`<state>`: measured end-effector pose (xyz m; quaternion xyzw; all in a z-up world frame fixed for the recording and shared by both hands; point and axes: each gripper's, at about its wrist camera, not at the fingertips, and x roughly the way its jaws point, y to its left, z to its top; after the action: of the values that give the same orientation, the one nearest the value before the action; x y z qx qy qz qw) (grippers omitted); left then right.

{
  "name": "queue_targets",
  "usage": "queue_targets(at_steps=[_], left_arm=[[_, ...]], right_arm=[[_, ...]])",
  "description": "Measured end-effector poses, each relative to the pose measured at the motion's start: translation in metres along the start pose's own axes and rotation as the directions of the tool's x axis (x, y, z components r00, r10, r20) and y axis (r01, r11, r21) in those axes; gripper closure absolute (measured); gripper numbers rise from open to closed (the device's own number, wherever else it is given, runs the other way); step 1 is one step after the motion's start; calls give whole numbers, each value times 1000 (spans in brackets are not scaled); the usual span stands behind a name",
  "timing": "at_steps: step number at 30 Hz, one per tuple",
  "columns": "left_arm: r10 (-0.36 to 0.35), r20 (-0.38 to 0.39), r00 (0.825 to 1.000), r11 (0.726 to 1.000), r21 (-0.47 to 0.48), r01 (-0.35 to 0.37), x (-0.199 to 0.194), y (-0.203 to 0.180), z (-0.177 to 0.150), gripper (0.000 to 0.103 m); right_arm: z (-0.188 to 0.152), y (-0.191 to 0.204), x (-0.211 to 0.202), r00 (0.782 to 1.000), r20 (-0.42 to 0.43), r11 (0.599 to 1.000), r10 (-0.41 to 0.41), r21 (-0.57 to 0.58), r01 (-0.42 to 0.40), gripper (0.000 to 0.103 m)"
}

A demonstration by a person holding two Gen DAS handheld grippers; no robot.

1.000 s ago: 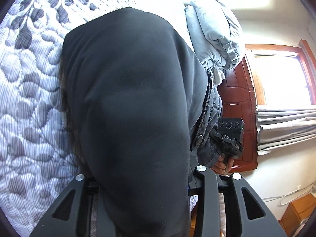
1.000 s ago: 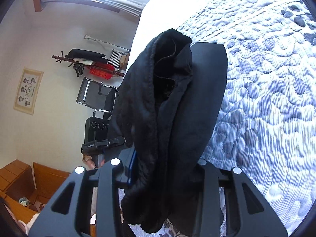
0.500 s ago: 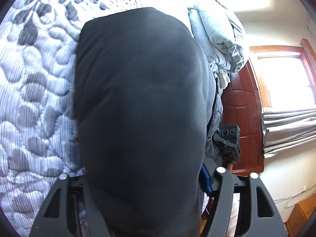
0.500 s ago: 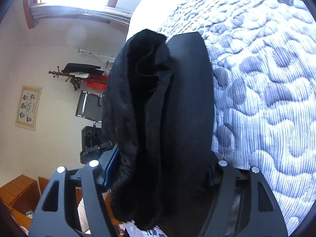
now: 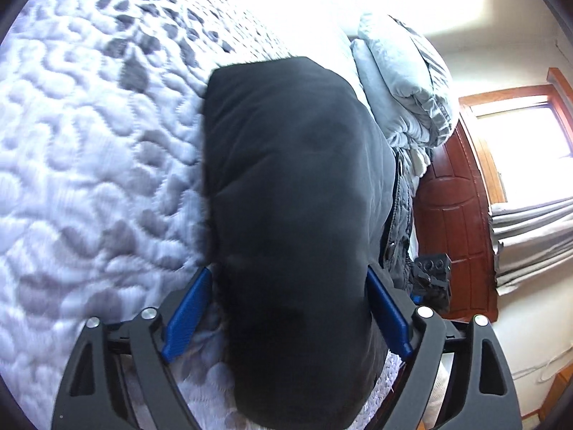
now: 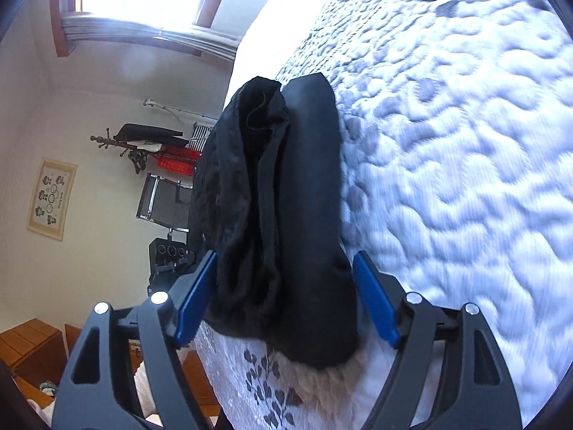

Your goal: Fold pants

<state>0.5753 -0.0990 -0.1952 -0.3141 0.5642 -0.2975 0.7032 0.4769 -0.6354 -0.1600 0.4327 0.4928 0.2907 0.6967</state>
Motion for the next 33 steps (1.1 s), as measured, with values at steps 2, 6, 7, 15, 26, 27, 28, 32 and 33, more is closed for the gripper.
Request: queue_targets(at_steps=[2, 6, 7, 15, 26, 27, 28, 32, 33], left_arm=[[17, 22, 1000, 1000, -12, -17, -8, 3, -5, 14], [91, 88, 992, 995, -44, -87, -30, 6, -21, 5], [106, 104, 989, 993, -58, -100, -35, 7, -26, 4], [182, 194, 964, 981, -99, -165, -72, 15, -80, 4], [467, 141, 873, 873, 81, -480, -69, -24, -155, 4], [488, 140, 862, 861, 88, -502, -67, -27, -162, 4], [502, 145, 853, 852, 91, -516, -66, -29, -167, 4], [520, 152, 841, 844, 58, -533, -64, -33, -183, 4], [514, 150, 845, 850, 48, -525, -63, -34, -188, 4]], right_arm=[[-8, 2, -7, 1000, 4, 1000, -22, 1, 22, 24], [-30, 3, -20, 995, 11, 995, -100, -3, 100, 21], [-36, 3, -23, 994, 17, 994, -111, 2, 111, 20], [-109, 20, -41, 973, 78, 976, -216, 17, 216, 11], [-172, 47, -27, 850, 128, 859, -511, 41, 511, 7], [-177, 52, -22, 826, 126, 834, -550, 35, 550, 7], [-184, 53, -20, 808, 123, 816, -577, 28, 578, 6], [-207, 64, -1, 741, 105, 746, -663, 6, 666, 4], [-212, 66, 2, 728, 105, 732, -678, 2, 681, 4]])
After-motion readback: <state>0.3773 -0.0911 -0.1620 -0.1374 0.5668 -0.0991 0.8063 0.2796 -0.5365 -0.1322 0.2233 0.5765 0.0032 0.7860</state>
